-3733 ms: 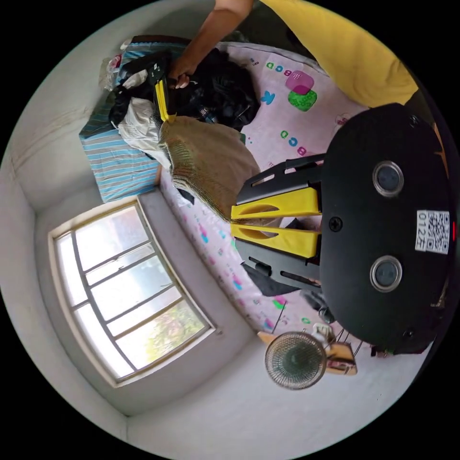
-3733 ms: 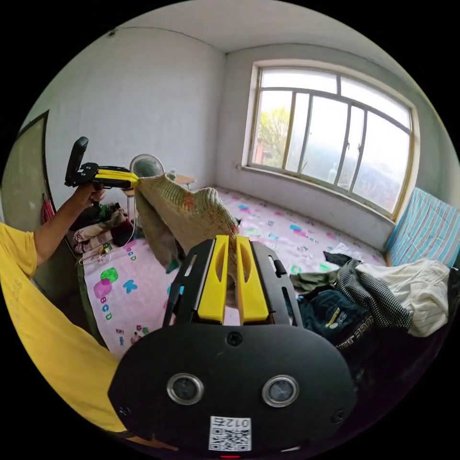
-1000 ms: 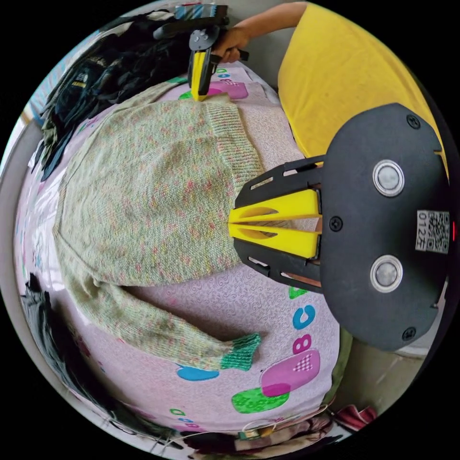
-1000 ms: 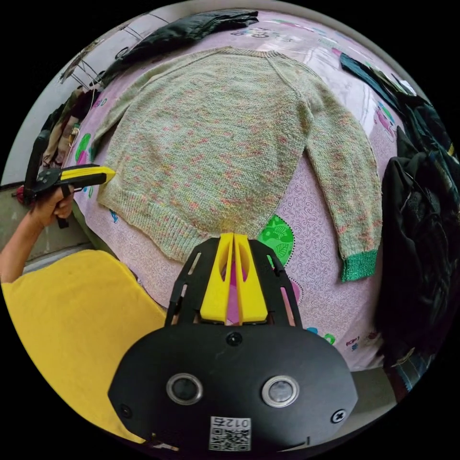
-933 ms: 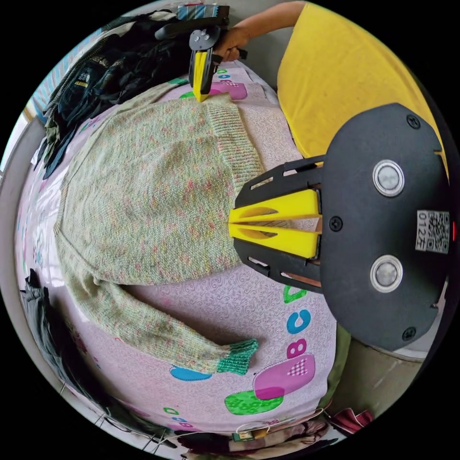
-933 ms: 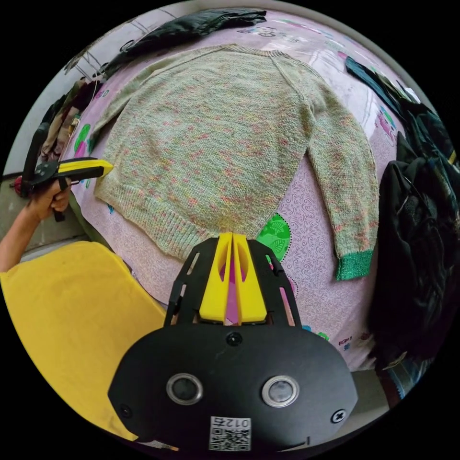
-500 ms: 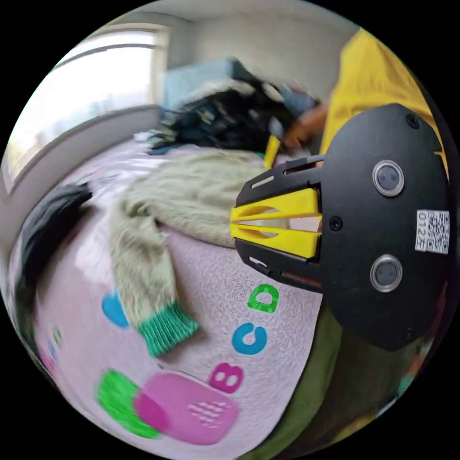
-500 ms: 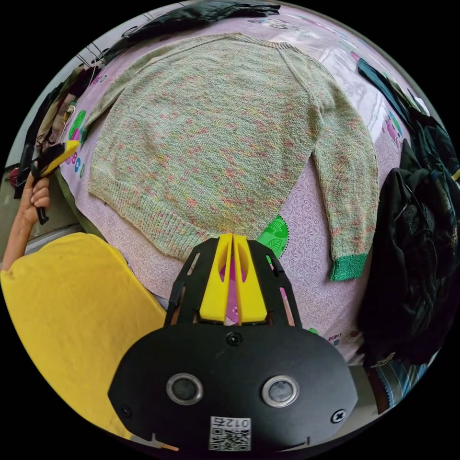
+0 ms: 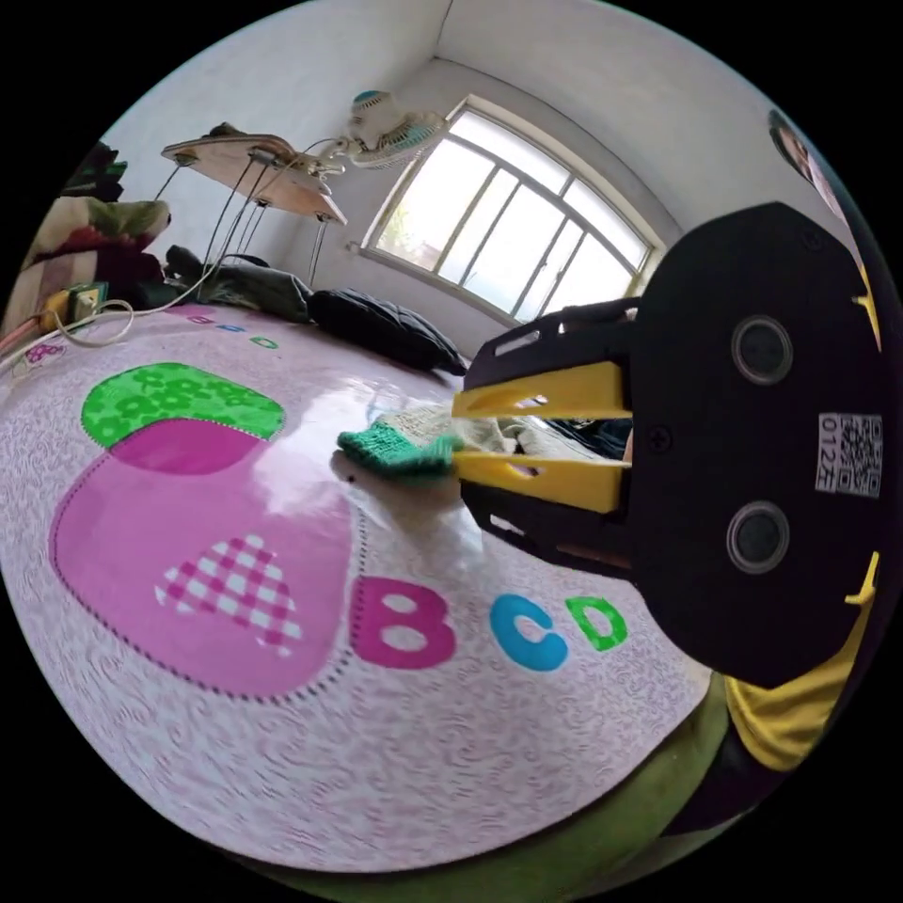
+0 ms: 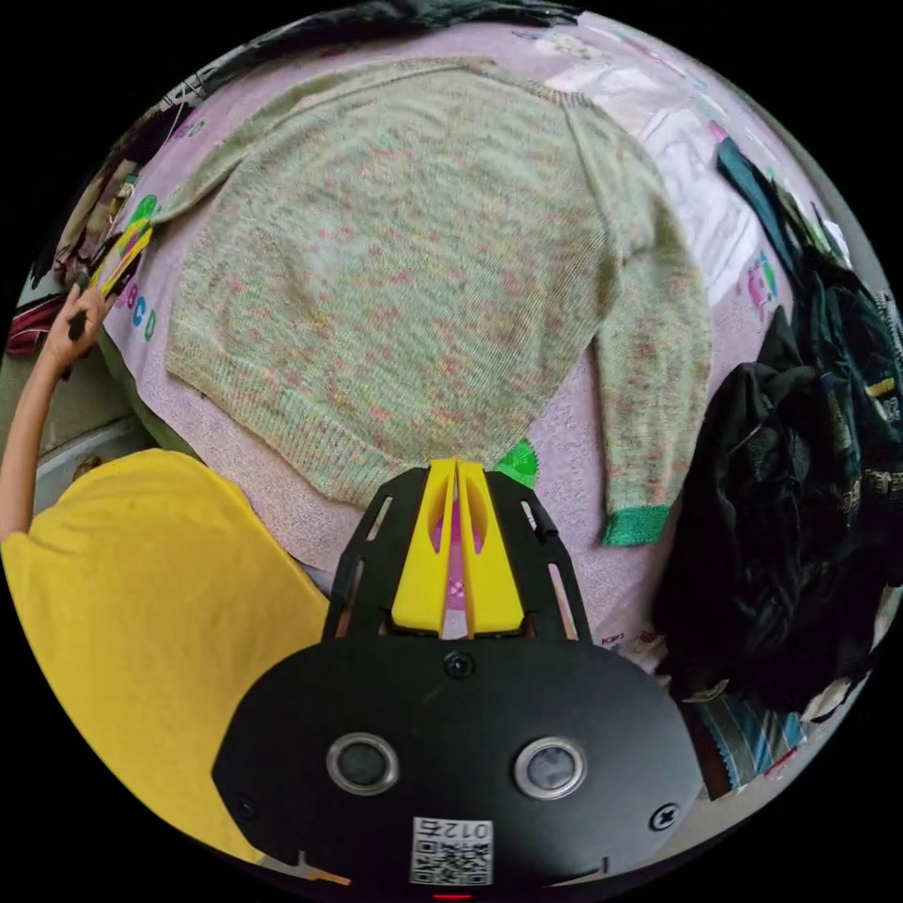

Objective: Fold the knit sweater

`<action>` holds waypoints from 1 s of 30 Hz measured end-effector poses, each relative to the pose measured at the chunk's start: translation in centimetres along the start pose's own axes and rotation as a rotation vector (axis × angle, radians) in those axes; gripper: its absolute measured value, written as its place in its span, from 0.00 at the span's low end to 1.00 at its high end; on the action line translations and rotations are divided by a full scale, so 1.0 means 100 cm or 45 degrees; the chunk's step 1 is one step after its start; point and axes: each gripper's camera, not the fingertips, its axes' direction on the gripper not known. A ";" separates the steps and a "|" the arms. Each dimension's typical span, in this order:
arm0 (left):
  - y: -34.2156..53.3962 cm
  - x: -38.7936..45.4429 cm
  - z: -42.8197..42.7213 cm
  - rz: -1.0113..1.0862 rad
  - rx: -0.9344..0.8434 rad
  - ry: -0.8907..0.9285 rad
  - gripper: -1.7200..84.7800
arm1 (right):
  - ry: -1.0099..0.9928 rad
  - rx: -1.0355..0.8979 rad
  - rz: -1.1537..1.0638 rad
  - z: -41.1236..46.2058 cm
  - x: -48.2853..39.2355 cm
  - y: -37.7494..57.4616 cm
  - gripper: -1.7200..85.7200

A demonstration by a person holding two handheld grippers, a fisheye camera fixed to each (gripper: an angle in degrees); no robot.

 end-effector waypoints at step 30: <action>0.097 0.240 0.078 1.247 -0.790 0.281 0.02 | -0.348 0.194 0.199 -0.051 0.049 -0.090 0.02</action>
